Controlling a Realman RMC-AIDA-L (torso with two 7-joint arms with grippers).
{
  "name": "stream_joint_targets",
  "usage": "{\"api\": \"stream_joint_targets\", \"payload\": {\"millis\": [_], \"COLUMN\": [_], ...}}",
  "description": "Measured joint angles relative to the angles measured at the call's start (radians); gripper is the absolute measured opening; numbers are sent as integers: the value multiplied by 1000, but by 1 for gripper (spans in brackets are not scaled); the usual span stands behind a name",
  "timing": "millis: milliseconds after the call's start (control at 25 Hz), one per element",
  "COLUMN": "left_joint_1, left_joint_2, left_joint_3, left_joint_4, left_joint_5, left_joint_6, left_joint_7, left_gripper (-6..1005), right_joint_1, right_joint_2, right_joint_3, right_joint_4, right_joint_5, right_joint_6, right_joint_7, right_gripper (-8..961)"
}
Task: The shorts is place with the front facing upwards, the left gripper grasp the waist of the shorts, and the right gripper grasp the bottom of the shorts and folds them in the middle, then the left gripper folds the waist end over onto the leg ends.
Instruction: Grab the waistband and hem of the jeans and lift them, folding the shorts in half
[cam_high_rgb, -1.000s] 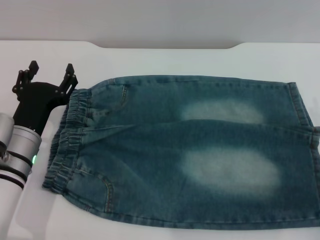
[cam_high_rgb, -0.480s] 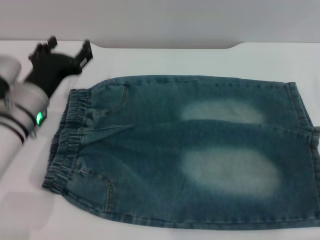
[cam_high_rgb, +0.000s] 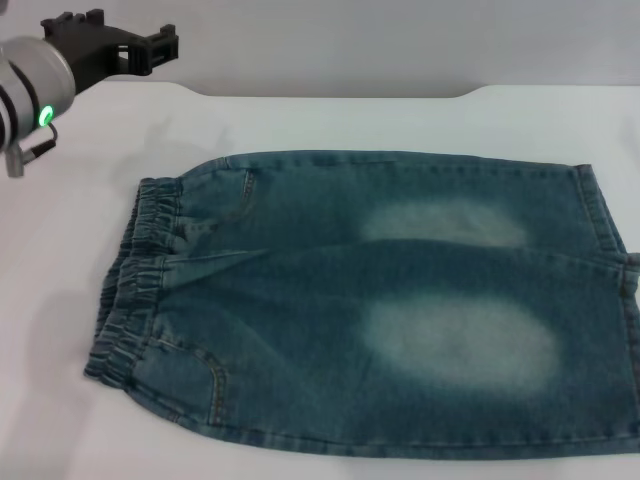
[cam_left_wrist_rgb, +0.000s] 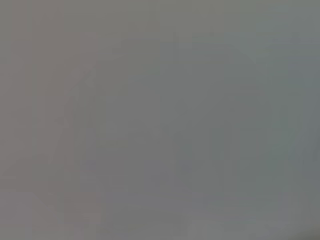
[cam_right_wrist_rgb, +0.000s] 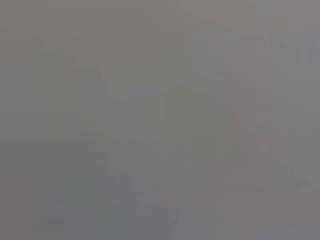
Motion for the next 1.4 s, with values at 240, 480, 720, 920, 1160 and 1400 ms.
{"api": "stream_joint_targets", "payload": {"millis": [240, 480, 720, 920, 1160, 1400], "left_joint_1": [-36, -154, -188, -152, -128, -123], "left_joint_2": [0, 3, 27, 3, -4, -2], "left_joint_3": [-117, -276, -234, -232, -172, -66], "left_joint_4": [-159, -127, -92, -81, -72, -134], "left_joint_5": [7, 37, 128, 128, 121, 130], "left_joint_6": [-359, -705, -838, -865, -896, -1058], "left_joint_7": [59, 153, 184, 184, 125, -36], "left_gripper": [842, 843, 843, 843, 844, 844], "right_joint_1": [68, 94, 87, 39, -6, -50], "right_joint_2": [-3, 1, -1, -1, -2, 1], "right_joint_3": [60, -20, -103, -146, -128, -135], "right_joint_4": [168, 306, 356, 354, 359, 362], "right_joint_5": [-507, -694, -694, -693, -688, -685], "right_joint_6": [381, 700, 893, 928, 983, 990], "right_joint_7": [456, 625, 677, 683, 643, 644], "right_gripper": [801, 800, 796, 793, 789, 785]}}
